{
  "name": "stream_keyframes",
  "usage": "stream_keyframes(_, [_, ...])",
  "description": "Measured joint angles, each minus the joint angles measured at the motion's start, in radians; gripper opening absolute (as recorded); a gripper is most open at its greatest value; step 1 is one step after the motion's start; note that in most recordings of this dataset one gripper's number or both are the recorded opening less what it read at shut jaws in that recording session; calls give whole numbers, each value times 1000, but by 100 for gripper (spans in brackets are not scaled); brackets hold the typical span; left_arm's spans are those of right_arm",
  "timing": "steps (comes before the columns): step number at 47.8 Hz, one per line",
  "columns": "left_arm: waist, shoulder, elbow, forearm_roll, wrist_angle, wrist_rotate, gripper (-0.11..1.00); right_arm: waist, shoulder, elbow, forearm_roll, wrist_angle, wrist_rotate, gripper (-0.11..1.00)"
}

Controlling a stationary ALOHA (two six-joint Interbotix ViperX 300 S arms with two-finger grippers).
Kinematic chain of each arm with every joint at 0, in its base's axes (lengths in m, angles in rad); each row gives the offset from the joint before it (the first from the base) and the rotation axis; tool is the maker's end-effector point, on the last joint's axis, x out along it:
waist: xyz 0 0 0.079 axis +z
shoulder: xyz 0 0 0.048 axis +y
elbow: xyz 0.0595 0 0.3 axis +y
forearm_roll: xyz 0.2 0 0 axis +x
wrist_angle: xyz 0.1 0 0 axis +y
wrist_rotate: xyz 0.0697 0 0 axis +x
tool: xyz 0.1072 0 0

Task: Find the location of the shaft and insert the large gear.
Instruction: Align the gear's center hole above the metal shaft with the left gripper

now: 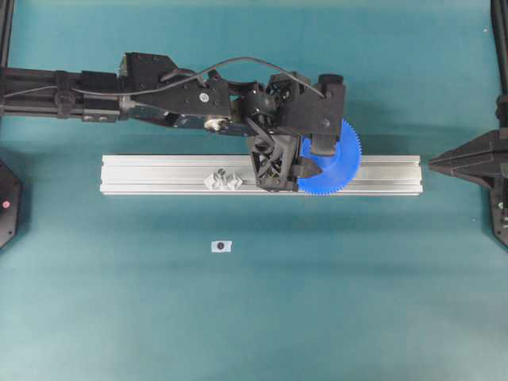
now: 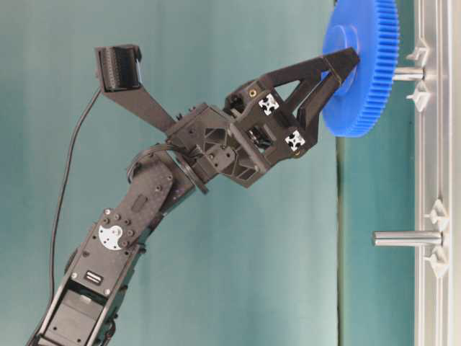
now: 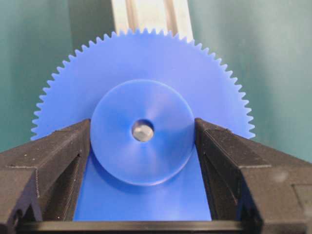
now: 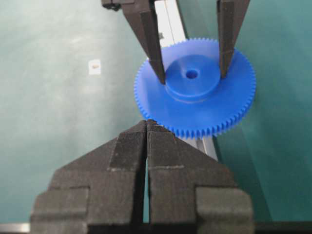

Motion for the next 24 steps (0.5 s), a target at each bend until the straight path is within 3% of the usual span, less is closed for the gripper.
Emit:
stream_keyframes(10, [-43,-2,32,0,8,-9,70,0,2,0,0,0,0,0])
stream_keyframes(24, [-46,-25,44,0,72,-8,70,2,2,0,0,0,0,0])
